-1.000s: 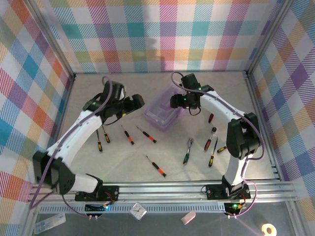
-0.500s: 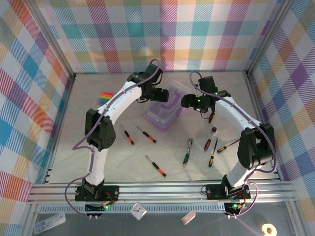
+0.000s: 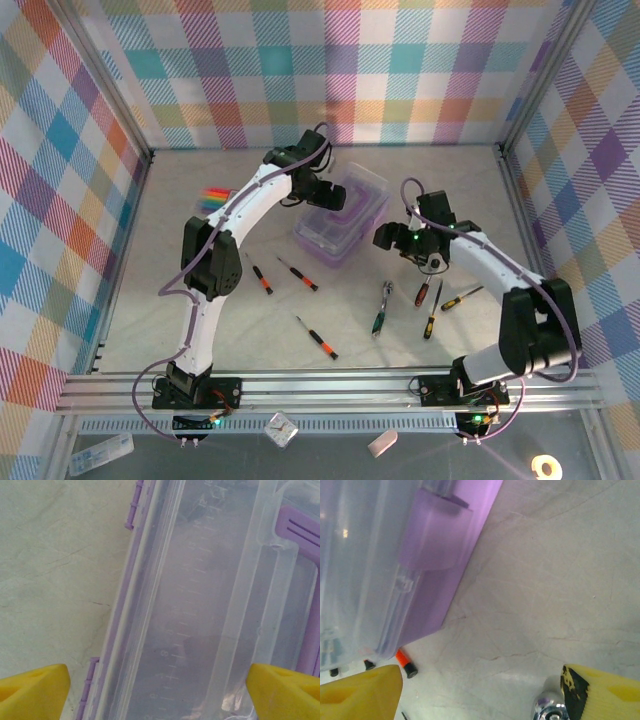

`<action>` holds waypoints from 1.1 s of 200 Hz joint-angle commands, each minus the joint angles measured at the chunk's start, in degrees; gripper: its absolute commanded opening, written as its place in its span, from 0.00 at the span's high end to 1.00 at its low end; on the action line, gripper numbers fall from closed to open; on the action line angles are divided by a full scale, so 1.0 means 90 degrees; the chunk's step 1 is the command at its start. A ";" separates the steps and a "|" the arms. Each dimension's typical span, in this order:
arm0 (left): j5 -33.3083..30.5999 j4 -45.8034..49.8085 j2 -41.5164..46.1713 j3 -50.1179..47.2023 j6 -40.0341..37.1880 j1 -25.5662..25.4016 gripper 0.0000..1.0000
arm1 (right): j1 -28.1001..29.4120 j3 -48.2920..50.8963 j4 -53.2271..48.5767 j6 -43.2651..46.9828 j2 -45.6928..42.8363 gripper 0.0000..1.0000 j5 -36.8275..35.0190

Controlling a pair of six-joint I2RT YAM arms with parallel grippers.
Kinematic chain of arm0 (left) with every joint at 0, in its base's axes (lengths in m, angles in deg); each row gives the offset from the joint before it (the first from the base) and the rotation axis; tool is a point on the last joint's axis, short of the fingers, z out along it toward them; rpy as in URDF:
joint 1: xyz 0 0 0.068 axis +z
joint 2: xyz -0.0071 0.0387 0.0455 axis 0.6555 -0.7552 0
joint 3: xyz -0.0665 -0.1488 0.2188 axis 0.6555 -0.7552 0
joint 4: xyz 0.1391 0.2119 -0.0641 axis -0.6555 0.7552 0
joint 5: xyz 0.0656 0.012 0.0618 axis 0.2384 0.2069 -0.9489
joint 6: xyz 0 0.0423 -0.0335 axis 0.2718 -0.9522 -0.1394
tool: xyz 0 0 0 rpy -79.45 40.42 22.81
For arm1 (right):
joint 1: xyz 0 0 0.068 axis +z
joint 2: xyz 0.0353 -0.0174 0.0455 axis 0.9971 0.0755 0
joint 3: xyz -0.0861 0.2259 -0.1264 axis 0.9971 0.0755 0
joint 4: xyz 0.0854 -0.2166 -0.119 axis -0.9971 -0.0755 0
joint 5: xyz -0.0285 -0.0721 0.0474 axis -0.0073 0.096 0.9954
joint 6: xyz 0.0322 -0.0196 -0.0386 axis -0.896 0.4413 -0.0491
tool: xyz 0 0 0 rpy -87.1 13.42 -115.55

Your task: Pack the tool kit

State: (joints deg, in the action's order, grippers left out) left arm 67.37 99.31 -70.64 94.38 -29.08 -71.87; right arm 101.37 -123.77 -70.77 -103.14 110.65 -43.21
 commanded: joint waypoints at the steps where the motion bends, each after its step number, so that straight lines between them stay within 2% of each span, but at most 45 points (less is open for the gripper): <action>1: 0.0449 0.0256 0.0293 -0.0384 -0.0192 -0.0061 0.07 | 0.0013 0.0138 0.0235 -0.0133 -0.0243 0.16 0.0151; 16: 0.0290 0.0436 0.0345 -0.0298 -0.0176 -0.0061 0.06 | 0.0013 0.0132 0.0235 -0.0142 -0.0220 0.16 0.0196; 32: 0.0437 0.0405 0.0432 -0.0304 -0.0180 -0.0051 0.04 | 0.0011 0.0061 0.0169 -0.0185 -0.0128 0.16 0.0176; 48: 0.0625 0.0492 0.0424 -0.0174 -0.0180 -0.0023 0.04 | 0.0005 -0.0125 -0.0035 -0.0276 0.0012 0.20 -0.0336; 64: 0.0774 0.0469 0.0384 -0.0128 -0.0108 0.0035 0.04 | -0.0032 -0.0396 -0.0177 -0.0296 0.0295 0.29 -0.0770; 79: 0.0771 0.0599 0.0265 0.0101 -0.0078 0.0076 0.04 | -0.0079 -0.0889 -0.0406 -0.0211 0.0866 0.44 -0.1012; 106: 0.0660 0.1065 -0.0130 0.0837 0.0021 0.0115 0.04 | -0.0095 -0.1930 -0.0750 0.0086 0.1866 0.53 -0.0963; 148: 0.0969 0.1429 -0.0589 0.1342 -0.0143 0.0125 0.02 | -0.0109 -0.3061 -0.1074 0.0107 0.2814 0.50 -0.1137; 191: 0.0699 0.1607 -0.0893 0.1235 -0.0241 0.0120 0.02 | -0.0104 -0.3528 -0.1162 0.0351 0.3181 0.47 -0.0990; 220: 0.0982 0.1435 -0.0828 0.0908 -0.0157 0.0088 0.07 | -0.0109 -0.3950 -0.1340 0.0561 0.3431 0.45 -0.0728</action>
State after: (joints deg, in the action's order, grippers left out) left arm 75.40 110.35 -78.20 105.12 -30.22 -71.17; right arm 100.50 -155.18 -81.30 -100.80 139.42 -52.52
